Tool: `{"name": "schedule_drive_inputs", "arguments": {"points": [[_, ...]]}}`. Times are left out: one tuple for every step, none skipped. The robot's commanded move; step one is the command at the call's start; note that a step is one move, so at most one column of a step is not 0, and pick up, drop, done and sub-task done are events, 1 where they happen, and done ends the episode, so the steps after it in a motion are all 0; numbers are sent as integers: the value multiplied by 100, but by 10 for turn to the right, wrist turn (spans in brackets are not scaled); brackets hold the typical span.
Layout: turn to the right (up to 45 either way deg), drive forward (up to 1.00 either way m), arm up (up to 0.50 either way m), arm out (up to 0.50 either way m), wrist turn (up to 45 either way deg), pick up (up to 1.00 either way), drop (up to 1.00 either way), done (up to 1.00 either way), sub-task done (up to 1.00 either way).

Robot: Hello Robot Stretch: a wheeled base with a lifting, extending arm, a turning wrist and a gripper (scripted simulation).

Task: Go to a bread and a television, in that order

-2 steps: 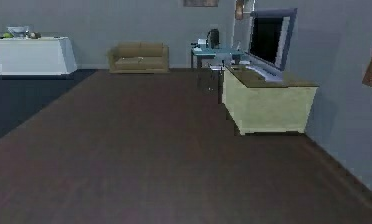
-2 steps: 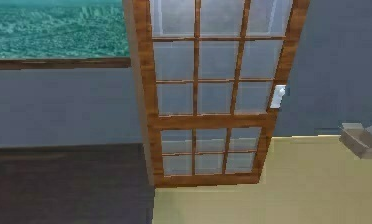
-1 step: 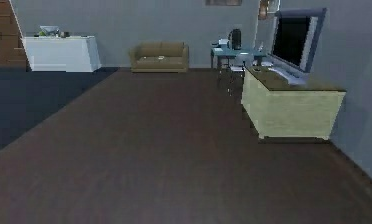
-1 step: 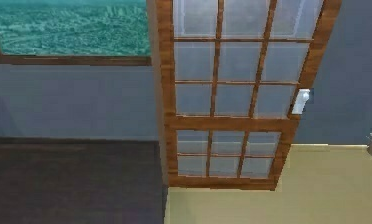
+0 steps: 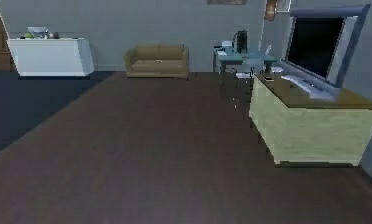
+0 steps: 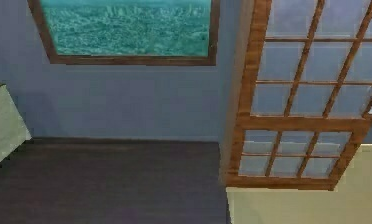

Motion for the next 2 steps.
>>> {"name": "schedule_drive_inputs", "arguments": {"points": [[-240, 0, 0, 0, 0, 0, 0, 0, 0], [0, 100, 0, 0, 0, 0, 0, 0, 0]]}}
